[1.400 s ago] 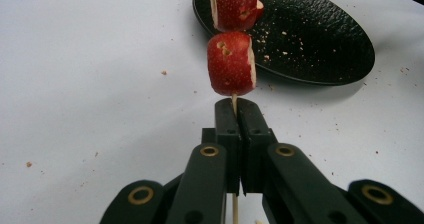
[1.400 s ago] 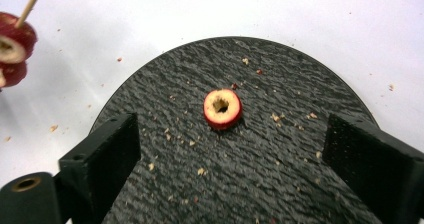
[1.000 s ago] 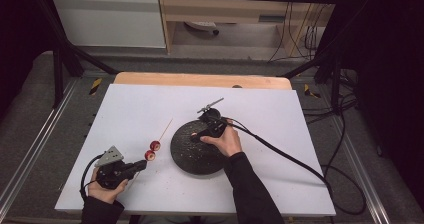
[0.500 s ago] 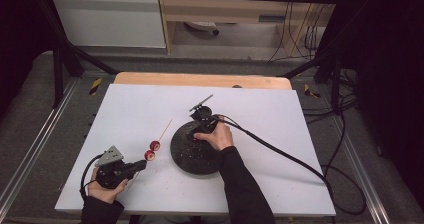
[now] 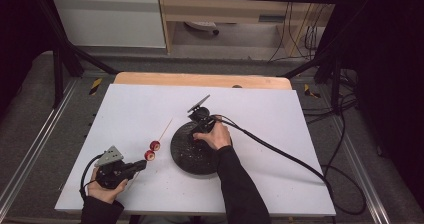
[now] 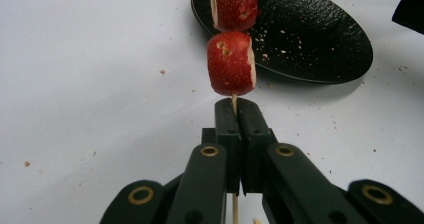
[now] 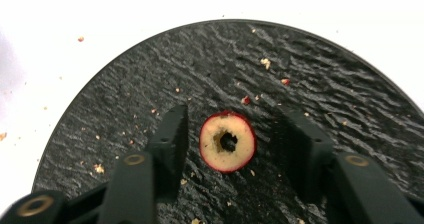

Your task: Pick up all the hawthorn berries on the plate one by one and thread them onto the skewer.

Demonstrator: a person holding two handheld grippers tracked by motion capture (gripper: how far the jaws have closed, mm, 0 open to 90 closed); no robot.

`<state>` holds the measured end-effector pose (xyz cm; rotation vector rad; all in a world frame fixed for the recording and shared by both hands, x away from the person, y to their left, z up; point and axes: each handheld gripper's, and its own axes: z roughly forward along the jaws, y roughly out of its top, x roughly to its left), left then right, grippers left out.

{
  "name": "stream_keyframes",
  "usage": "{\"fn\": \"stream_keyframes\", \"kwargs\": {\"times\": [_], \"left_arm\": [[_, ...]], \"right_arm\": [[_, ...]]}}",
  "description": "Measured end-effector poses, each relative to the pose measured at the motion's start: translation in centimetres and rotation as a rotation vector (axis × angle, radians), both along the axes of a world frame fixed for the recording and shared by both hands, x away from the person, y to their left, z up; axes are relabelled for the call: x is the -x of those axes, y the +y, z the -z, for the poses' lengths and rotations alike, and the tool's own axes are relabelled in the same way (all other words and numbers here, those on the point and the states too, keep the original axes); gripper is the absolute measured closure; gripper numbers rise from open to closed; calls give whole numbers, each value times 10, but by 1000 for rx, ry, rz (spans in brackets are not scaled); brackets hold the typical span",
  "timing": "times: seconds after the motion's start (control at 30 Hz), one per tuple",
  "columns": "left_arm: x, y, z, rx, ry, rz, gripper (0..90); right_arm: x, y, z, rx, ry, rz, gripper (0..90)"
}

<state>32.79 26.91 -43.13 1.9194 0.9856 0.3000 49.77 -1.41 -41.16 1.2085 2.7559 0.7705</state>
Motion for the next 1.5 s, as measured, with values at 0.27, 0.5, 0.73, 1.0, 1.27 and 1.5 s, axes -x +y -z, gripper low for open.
{"fn": "stream_keyframes", "kwargs": {"times": [0.27, 0.5, 0.73, 1.0, 1.27, 1.5], "left_arm": [[0, 0, 0, 3, 0, 0, 885], [0, 0, -1, 4, -1, 1, 885], [1, -1, -1, 2, -6, 4, 885], [2, -3, -2, 3, -10, 8, 885], [2, -7, -2, -4, -9, 17, 885], [3, -11, -3, -6, -12, 24, 885]], "right_arm": [[-2, 0, 3, 1, 37, -5, 603], [-4, -1, 2, 5, 57, 6, 626], [0, -3, -7, -18, 56, 16, 629], [9, -11, -21, -30, 44, 15, 630], [24, -29, -30, -99, 45, 41, 631], [38, -46, -33, -159, 27, 52, 631]]}}
